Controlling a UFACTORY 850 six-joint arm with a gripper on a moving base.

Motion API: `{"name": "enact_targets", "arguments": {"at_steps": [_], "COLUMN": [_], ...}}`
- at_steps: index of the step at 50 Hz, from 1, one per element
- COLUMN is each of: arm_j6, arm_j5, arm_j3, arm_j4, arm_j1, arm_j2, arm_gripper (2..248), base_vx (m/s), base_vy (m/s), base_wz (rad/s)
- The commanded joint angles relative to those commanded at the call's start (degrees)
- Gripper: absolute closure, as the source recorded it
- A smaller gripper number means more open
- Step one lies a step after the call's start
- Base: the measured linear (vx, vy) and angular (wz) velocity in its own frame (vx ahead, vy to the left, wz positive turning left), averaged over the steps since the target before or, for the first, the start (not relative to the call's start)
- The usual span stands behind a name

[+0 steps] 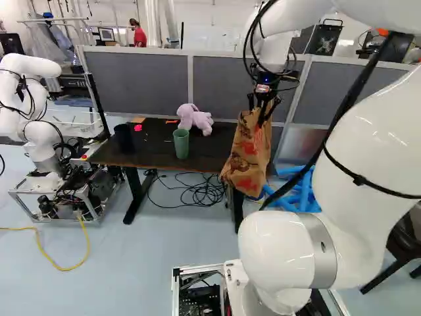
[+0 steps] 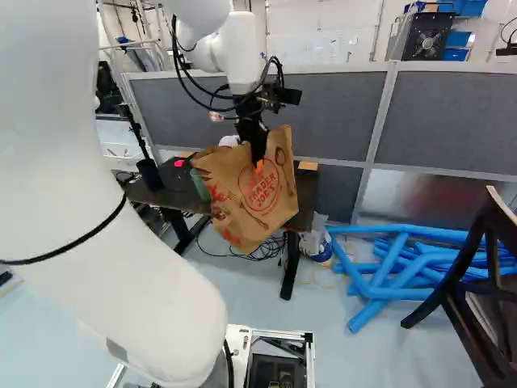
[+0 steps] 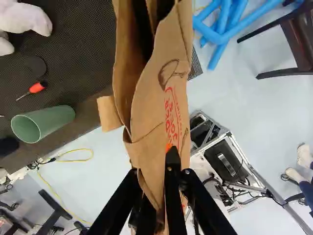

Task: Pick up the bag on the ground and place it on the table

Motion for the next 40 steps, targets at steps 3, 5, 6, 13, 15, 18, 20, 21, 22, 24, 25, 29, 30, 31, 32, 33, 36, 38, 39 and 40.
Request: {"name": "enact_targets", "arguments": {"at_steps": [3, 5, 6, 13, 15, 18, 20, 21, 22, 24, 25, 29, 30, 31, 32, 33, 36, 38, 39, 40], "arm_j6": [0.0, 0.0, 0.0, 0.0, 0.0, 0.0, 0.0, 0.0, 0.0, 0.0, 0.0, 0.0, 0.0, 0.0, 0.0, 0.0, 0.0, 0.0, 0.0, 0.0], "arm_j5": [0.0, 0.0, 0.0, 0.0, 0.0, 0.01, 0.05, 0.07, 0.1, 0.15, 0.18, 0.31, 0.35, 0.38, 0.41, 0.45, 0.55, 0.62, 0.66, 0.69], "arm_j3": [-0.77, -1.28, -1.54, -3.34, -3.87, -4.64, -5.16, -5.42, -5.68, -6.2, -6.46, -7.5, -7.76, -8.03, -8.29, -8.55, -9.34, -9.86, -10.12, -10.39], "arm_j4": [0.0, 0.0, 0.0, 0.0, 0.0, 0.0, 0.0, 0.0, 0.0, 0.0, 0.0, 0.0, 0.0, 0.0, 0.0, 0.0, 0.0, 0.0, 0.0, 0.0], "arm_j1": [0.04, 0.06, 0.07, 0.15, 0.18, 0.21, 0.23, 0.24, 0.25, 0.28, 0.29, 0.33, 0.34, 0.35, 0.36, 0.37, 0.4, 0.42, 0.43, 0.44], "arm_j2": [-0.76, -1.26, -1.52, -3.26, -3.75, -4.48, -4.97, -5.21, -5.45, -5.93, -6.17, -7.12, -7.35, -7.59, -7.83, -8.06, -8.76, -9.23, -9.46, -9.69], "arm_gripper": [229, 229, 229, 229, 229, 229, 229, 229, 229, 229, 229, 229, 229, 229, 229, 229, 229, 229, 229, 229], "base_vx": [0.0, 0.0, 0.0, 0.0, 0.0, 0.0, 0.0, 0.0, 0.0, 0.0, 0.0, 0.0, 0.0, 0.0, 0.0, 0.0, 0.0, 0.0, 0.0, 0.0], "base_vy": [0.0, 0.0, 0.0, 0.0, 0.0, 0.0, 0.0, 0.0, 0.0, 0.0, 0.0, 0.0, 0.0, 0.0, 0.0, 0.0, 0.0, 0.0, 0.0, 0.0], "base_wz": [0.0, 0.0, 0.0, 0.0, 0.0, 0.0, 0.0, 0.0, 0.0, 0.0, 0.0, 0.0, 0.0, 0.0, 0.0, 0.0, 0.0, 0.0, 0.0, 0.0]}}
